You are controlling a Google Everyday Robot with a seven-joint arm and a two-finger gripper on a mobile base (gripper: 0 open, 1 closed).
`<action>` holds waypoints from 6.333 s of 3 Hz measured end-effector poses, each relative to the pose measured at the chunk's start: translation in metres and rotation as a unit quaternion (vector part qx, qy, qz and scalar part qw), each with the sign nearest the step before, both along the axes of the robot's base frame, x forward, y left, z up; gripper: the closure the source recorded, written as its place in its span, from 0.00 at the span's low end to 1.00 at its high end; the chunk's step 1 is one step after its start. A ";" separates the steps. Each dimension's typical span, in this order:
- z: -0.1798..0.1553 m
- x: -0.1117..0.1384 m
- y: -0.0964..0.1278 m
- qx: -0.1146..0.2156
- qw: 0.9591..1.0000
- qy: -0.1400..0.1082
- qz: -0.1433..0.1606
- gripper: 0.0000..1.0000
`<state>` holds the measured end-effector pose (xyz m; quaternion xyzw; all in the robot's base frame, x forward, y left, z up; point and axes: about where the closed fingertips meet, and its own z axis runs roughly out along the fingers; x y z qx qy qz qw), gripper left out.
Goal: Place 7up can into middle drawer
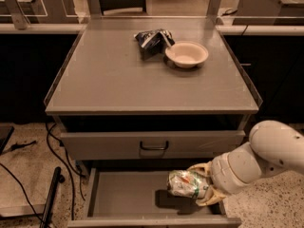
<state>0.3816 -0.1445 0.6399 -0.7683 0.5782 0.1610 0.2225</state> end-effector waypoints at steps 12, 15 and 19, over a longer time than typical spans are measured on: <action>-0.261 0.083 0.061 0.015 0.999 -0.031 -0.034 1.00; -0.269 0.087 0.061 0.017 0.999 -0.031 -0.039 0.53; -0.269 0.087 0.061 0.017 0.999 -0.031 -0.039 0.00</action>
Offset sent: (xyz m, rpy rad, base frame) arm 0.0241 0.0211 -0.1053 0.0392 -0.0684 0.0177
